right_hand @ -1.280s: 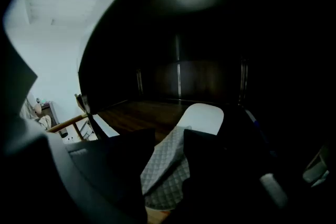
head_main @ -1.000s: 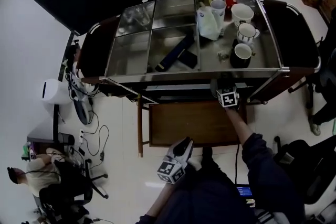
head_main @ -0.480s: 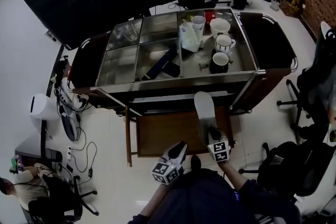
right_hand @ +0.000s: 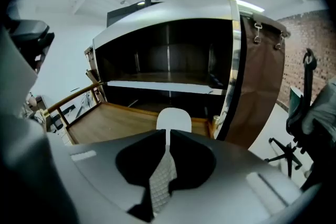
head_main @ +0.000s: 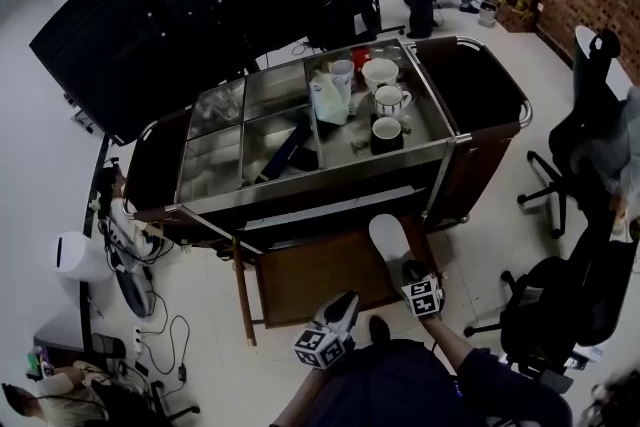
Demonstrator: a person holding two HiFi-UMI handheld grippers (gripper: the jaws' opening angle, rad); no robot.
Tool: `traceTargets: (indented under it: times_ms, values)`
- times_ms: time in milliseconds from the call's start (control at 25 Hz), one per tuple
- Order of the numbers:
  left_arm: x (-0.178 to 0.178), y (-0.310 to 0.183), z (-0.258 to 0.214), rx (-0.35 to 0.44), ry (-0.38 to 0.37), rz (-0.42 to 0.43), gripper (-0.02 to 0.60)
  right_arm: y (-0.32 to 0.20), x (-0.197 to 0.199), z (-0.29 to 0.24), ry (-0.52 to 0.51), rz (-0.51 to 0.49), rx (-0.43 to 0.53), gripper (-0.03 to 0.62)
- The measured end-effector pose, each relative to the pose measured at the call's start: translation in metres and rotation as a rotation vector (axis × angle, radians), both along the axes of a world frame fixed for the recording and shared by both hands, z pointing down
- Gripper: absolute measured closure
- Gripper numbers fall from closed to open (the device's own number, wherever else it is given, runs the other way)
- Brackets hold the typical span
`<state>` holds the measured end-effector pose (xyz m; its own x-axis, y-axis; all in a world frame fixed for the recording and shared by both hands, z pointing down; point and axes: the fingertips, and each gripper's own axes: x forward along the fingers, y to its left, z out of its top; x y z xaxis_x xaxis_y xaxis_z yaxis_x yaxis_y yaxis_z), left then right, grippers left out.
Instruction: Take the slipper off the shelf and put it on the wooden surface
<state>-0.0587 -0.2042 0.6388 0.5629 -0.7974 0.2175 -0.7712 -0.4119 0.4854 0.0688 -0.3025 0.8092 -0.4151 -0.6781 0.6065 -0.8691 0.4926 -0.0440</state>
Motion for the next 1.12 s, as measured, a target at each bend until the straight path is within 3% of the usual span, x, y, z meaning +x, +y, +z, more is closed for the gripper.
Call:
traceTargets:
  times_ms: [320,600,760,920,1120]
  values:
    - [0.009,0.05,-0.011,0.034,0.021,0.072,0.518,0.08,-0.029,-0.077,-0.164,-0.04,0.091,0.594]
    - [-0.022,0.135,-0.008,0.056,-0.041,0.013,0.52,0.165,-0.064,-0.144,-0.266,-0.047,0.169,0.594]
    - [-0.03,0.179,0.001,0.02,-0.003,-0.014,0.534,0.235,-0.074,-0.145,-0.275,-0.036,0.136,0.594]
    - [-0.016,0.216,0.014,-0.007,-0.004,0.04,0.534,0.292,-0.07,-0.146,-0.254,-0.04,0.122,0.594]
    - [-0.002,0.241,0.009,-0.006,-0.007,0.073,0.534,0.321,-0.056,-0.149,-0.219,-0.027,0.132,0.594]
